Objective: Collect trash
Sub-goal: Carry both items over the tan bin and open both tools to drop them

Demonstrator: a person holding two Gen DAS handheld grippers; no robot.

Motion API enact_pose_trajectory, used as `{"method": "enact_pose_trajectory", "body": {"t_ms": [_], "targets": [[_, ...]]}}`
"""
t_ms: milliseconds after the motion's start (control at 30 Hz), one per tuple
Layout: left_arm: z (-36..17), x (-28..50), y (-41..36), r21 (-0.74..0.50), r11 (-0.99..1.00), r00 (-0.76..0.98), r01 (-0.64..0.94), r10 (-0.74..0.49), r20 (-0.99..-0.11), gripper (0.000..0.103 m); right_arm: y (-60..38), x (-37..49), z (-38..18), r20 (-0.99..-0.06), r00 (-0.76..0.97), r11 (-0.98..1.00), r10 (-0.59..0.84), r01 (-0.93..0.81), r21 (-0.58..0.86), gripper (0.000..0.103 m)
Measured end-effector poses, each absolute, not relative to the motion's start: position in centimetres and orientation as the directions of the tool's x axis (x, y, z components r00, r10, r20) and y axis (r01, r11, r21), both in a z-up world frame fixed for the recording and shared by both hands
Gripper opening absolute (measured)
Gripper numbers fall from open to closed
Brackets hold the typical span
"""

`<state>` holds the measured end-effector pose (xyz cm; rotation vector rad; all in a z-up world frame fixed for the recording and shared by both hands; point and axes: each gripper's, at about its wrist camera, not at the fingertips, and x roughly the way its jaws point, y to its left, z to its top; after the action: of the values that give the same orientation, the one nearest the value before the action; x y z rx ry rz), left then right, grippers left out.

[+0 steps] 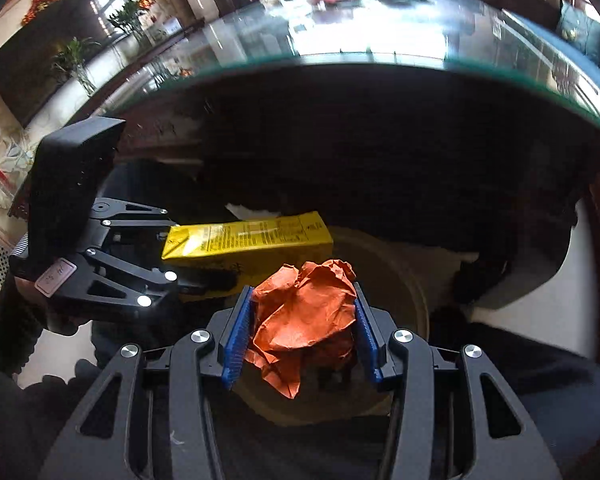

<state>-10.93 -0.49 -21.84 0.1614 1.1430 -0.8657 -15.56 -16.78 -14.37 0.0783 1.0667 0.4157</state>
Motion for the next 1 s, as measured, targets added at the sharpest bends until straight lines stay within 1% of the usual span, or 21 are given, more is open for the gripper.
{"method": "enact_pose_trajectory", "body": {"t_ms": [200,233,300,333,367,400,633,767,900,1000], "targets": [[-25.5,-11.2,-1.9,-0.310,0.666,0.065,0.679,-0.475,-0.878,0.037,-16.9,-15.5,-16.4,-0.849,0.375,0.922,0.371,-0.254,0.291,0.046],[-26.1,-11.2,-2.2,-0.313,0.664,0.050,0.679,-0.467,-0.883,0.038,-16.9,-15.4,-16.7,-0.852,0.370,0.923,0.371,-0.250,0.293,0.046],[-26.8,-11.2,-2.6,-0.302,0.667,0.043,0.681,-0.448,-0.893,0.059,-17.0,-15.3,-17.1,-0.857,0.360,0.924,0.367,-0.244,0.293,0.046],[-26.9,-11.2,-3.0,-0.287,0.671,0.049,0.684,-0.434,-0.900,0.078,-17.2,-15.6,-17.4,-0.859,0.357,0.925,0.365,-0.242,0.293,0.046],[-27.0,-11.4,-3.2,-0.263,0.678,0.065,0.686,-0.417,-0.906,0.089,-17.3,-15.5,-17.6,-0.862,0.355,0.926,0.363,-0.238,0.292,0.046],[-27.0,-11.5,-3.6,-0.240,0.685,0.083,0.688,-0.403,-0.911,0.091,-17.4,-15.5,-17.9,-0.864,0.350,0.927,0.361,-0.236,0.292,0.046],[-26.8,-11.6,-3.4,-0.234,0.685,0.084,0.690,-0.397,-0.914,0.092,-17.5,-15.6,-19.0,-0.868,0.334,0.924,0.369,-0.235,0.302,0.046],[-26.4,-11.1,-3.2,-0.204,0.699,0.115,0.685,-0.380,-0.918,0.092,-17.4,-15.5,-19.2,-0.866,0.336,0.923,0.370,-0.240,0.301,0.046],[-25.8,-10.8,-2.3,-0.202,0.713,0.131,0.671,-0.383,-0.914,0.092,-17.2,-15.3,-19.1,-0.867,0.337,0.923,0.366,-0.249,0.293,0.047],[-25.5,-10.6,-2.1,-0.211,0.718,0.131,0.663,-0.389,-0.912,0.092,-16.9,-15.3,-18.9,-0.866,0.339,0.922,0.368,-0.258,0.290,0.050]]}}
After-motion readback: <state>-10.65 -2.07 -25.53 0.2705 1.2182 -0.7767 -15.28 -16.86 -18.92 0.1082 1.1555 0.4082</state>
